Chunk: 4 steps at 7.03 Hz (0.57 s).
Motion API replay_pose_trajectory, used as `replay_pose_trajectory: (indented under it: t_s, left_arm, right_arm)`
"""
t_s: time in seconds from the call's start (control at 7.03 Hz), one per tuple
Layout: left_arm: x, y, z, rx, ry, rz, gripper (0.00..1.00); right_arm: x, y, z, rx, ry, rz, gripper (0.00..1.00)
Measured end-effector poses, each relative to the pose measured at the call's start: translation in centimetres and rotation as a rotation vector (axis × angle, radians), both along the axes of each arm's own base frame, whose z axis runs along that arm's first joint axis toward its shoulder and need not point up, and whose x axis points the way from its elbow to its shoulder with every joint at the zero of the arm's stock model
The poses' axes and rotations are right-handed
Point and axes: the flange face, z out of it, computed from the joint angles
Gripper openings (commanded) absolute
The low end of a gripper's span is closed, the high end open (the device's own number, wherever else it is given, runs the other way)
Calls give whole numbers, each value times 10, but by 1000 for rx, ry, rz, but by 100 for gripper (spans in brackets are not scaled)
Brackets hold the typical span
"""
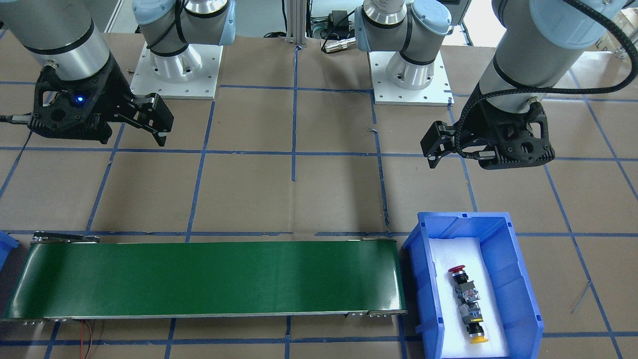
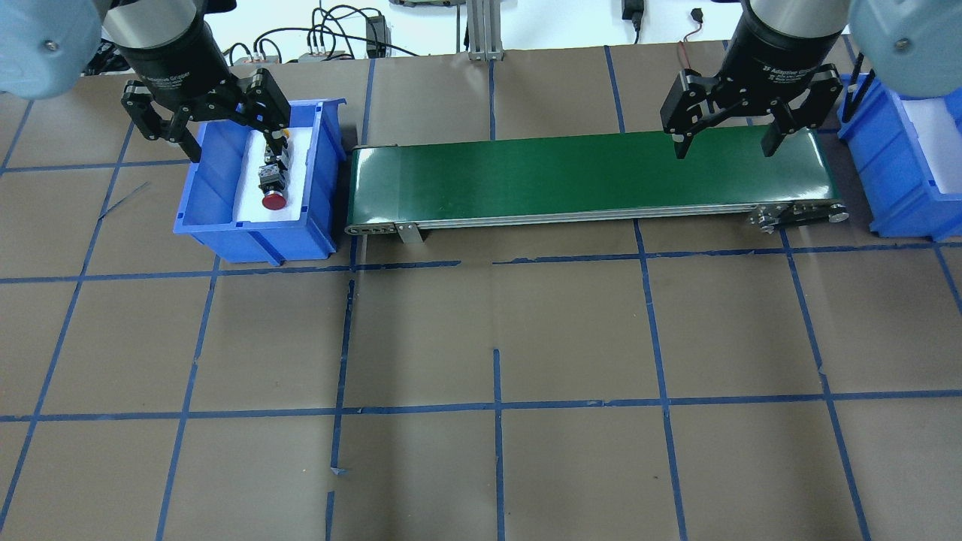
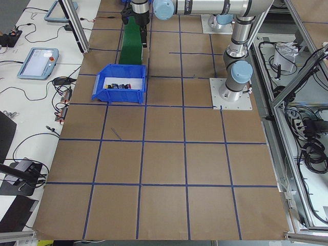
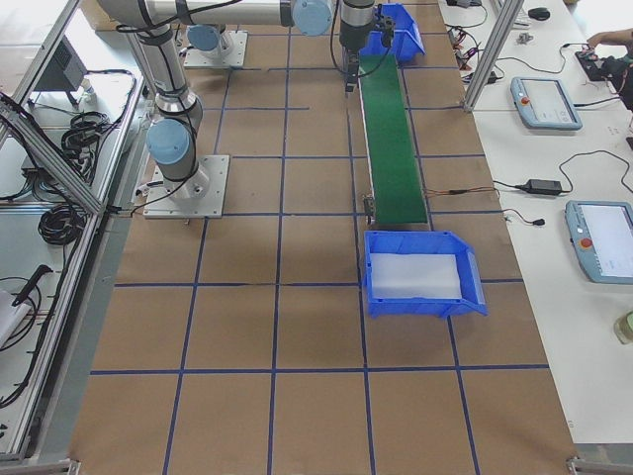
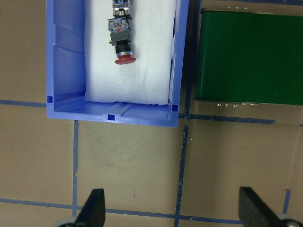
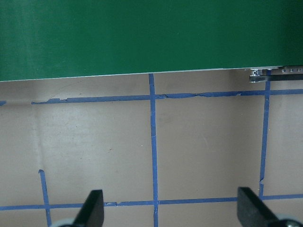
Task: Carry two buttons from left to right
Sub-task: 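Lower the left gripper into the blue bin and grasp the yellow-capped button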
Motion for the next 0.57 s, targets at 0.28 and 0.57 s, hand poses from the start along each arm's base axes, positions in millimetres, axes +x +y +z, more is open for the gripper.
replay_pose_trajectory:
  t_s: [0.28, 0.57]
  left_arm:
    - [1, -1, 1, -4, 2, 0, 100]
    - [12, -15, -3, -23, 7, 0, 100]
  right_arm:
    - [0, 0, -2, 3, 0, 3, 100]
    - [0, 1, -3, 6, 0, 6, 100]
